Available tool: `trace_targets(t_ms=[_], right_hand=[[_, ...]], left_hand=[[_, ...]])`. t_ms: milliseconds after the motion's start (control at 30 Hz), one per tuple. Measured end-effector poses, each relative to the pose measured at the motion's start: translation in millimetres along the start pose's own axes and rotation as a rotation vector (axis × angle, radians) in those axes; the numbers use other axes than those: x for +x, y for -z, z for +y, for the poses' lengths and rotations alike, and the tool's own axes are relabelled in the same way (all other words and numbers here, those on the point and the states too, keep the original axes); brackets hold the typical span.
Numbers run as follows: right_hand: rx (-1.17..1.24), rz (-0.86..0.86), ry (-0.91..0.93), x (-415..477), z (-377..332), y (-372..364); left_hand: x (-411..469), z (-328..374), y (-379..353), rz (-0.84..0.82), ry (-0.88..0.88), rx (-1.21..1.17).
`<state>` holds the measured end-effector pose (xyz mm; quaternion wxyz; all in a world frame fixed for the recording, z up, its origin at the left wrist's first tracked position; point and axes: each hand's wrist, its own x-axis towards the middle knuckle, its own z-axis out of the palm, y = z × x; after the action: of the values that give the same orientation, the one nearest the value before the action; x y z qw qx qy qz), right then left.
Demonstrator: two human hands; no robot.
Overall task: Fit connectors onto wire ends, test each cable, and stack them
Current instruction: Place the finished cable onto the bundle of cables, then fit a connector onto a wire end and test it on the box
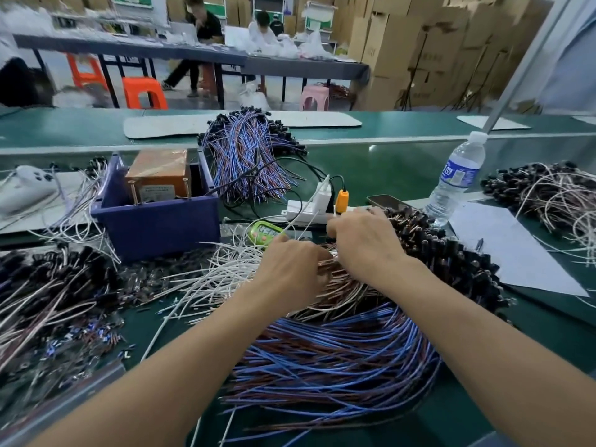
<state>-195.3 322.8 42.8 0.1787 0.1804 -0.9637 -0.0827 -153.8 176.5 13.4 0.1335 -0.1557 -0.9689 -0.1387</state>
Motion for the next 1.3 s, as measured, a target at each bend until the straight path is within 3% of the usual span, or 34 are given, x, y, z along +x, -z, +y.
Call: trace_targets(t_ms=[100, 267, 400, 467, 633, 767, 867, 1067, 1167, 1300], right_hand=[[-0.08, -0.105, -0.047, -1, -6, -1], [-0.091, 0.057, -0.111, -3, -36, 6], [0.136, 0.142, -0.079, 2, -90, 23], [0.277, 0.126, -0.044, 5, -120, 35], [0.55, 0.026, 0.089, 14, -201, 55], [0.78, -0.159, 0.13, 24, -260, 55], [0.857, -0.262, 0.209, 31, -294, 50], [0.794, -0.369, 0.392, 48, -329, 40], [0.728, -0.316, 0.426, 52, -334, 38], [0.633, -0.199, 0.493, 53, -333, 40]], left_hand=[[-10, -15, 6, 0.114, 0.039, -0.029], [-31, -59, 25, 0.31, 0.178, 0.03], [-59, -87, 42, 0.61, 0.176, 0.092], [-73, -100, 47, 0.669, 0.194, 0.045], [-112, -137, 61, 0.651, 0.452, 0.017], [-144, -169, 77, 0.637, 0.604, 0.045], [-168, -193, 87, 0.543, 0.744, 0.118], [-195, -227, 97, 0.311, 0.901, -0.003], [-201, -231, 92, 0.338, 0.879, -0.13], [-203, -233, 84, 0.416, 0.863, -0.132]])
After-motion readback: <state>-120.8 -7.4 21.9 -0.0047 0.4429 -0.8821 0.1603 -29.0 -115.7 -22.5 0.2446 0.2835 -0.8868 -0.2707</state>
